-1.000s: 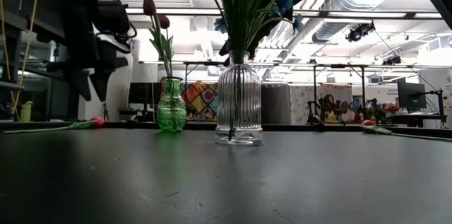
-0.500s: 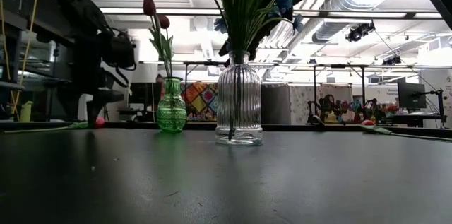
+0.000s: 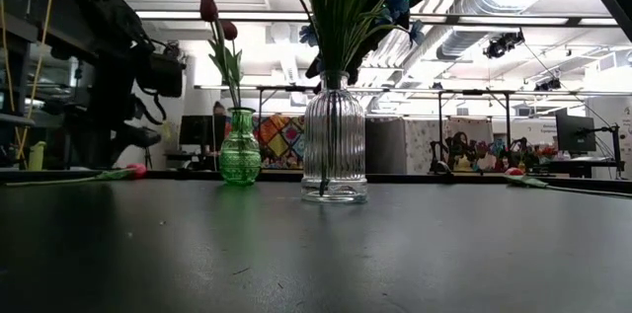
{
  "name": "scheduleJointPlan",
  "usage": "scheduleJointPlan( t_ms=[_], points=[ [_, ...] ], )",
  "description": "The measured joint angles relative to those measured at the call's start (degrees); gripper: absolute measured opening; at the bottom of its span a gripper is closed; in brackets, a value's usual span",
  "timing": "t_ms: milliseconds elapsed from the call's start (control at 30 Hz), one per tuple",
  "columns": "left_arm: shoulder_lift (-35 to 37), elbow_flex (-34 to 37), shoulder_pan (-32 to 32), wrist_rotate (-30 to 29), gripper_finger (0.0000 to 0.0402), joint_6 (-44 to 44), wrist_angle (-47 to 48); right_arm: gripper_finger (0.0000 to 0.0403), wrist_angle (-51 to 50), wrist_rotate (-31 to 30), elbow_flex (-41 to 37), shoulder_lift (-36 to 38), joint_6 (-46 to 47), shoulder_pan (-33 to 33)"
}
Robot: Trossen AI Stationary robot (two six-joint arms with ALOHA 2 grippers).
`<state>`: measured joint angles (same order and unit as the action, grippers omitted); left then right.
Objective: Sort flowers into vase by color
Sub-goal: Put the top left red tulip into the left transparent vase
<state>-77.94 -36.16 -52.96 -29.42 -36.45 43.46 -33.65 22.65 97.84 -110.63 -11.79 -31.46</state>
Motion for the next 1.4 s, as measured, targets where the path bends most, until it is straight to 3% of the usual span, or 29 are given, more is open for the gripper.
scheduleJointPlan(
  t_ms=[167,700,1000,1400],
  points=[
    [-0.32,2.85,0.26,5.83,0.0192,-3.09,-5.31,0.0366,0.00,0.02,0.00,0.00,-0.26,0.00],
    [-2.18,5.41,0.41,3.33,0.0168,-11.29,-17.72,0.0366,-1.39,0.02,0.00,0.00,-0.26,0.00],
    [-5.31,5.22,1.15,3.31,0.0160,-15.09,-17.45,0.0366,-4.82,0.03,-0.02,-0.02,-0.91,0.00],
    [-0.87,5.38,1.25,5.07,0.0160,-10.91,-11.51,0.0366,-4.90,0.02,-0.02,-0.02,-1.34,0.00]
  ],
)
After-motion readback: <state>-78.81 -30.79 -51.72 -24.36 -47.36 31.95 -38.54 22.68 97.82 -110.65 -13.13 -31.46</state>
